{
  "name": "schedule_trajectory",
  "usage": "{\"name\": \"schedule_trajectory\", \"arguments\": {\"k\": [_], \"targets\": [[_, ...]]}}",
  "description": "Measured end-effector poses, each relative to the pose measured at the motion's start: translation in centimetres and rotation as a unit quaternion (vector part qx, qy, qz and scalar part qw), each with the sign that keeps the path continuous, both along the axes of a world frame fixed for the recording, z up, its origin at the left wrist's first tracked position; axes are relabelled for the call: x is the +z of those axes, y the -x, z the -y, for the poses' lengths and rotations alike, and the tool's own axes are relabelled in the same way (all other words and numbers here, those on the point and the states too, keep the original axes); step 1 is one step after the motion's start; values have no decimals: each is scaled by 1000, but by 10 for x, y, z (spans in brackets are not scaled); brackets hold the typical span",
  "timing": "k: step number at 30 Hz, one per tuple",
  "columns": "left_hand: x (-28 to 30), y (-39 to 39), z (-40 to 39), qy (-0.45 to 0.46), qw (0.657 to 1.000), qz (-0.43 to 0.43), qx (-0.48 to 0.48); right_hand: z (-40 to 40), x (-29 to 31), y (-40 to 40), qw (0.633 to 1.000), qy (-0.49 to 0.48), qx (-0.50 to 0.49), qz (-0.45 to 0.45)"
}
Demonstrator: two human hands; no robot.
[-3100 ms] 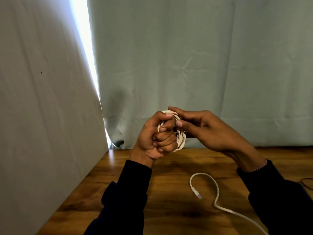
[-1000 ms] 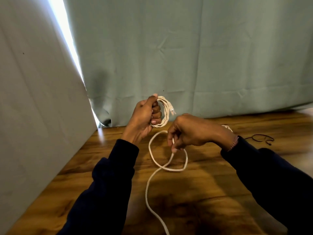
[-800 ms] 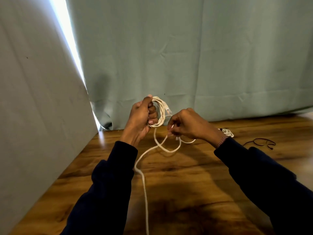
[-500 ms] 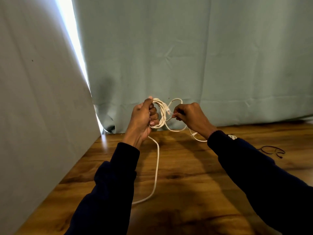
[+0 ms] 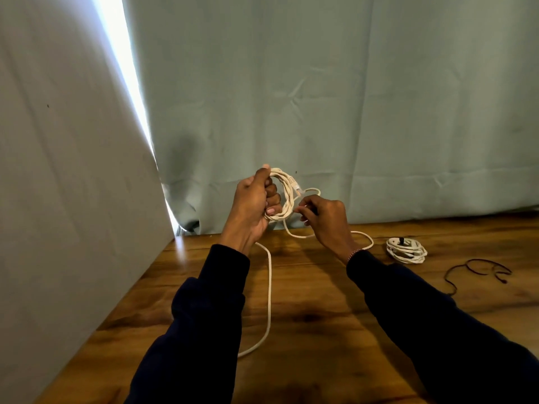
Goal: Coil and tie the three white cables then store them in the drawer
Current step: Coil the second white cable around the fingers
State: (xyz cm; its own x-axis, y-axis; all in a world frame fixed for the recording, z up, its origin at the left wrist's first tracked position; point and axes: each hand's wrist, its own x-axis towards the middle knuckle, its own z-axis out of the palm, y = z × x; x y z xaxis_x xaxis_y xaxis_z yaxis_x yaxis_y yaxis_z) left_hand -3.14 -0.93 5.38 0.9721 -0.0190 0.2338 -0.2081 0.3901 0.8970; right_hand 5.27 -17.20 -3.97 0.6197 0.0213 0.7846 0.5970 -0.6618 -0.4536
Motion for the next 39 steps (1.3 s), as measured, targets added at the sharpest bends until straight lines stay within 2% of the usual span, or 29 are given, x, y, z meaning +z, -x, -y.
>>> {"name": "schedule_trajectory", "arguments": {"k": [7, 13, 16, 19, 23, 26, 29, 32, 34, 36, 39], "targets": [[32, -5, 16, 42, 999, 13, -13, -16, 15, -11, 978, -202, -41, -20], [47, -1, 29, 26, 999, 24, -18, -17, 45, -33, 919, -383, -72, -57], [51, 1, 24, 18, 999, 33, -14, -13, 51, -41, 900, -424, -71, -73], [47, 3, 19, 13, 999, 29, -9, -13, 45, -41, 892, -438, -57, -99], [25, 10, 17, 51, 998, 16, -25, -10, 25, -31, 888, -434, -21, -153], [-1, 12, 19, 69, 996, 5, -48, -8, 12, -16, 919, -340, -1, -200], [-20, 8, 22, 45, 998, -7, -50, -5, 8, -1, 954, -214, 12, -209], [-30, 0, 18, 12, 999, -11, -39, 1, 17, 7, 965, -172, 8, -196], [-31, -7, 13, -6, 999, -13, -37, 5, 30, 15, 955, -226, 30, -190], [-31, -13, 10, -19, 999, -8, -39, 8, 50, 31, 934, -275, 107, -201], [-27, -17, 7, -37, 998, 9, -47, 10, 84, 58, 913, -222, 241, -244]]}}
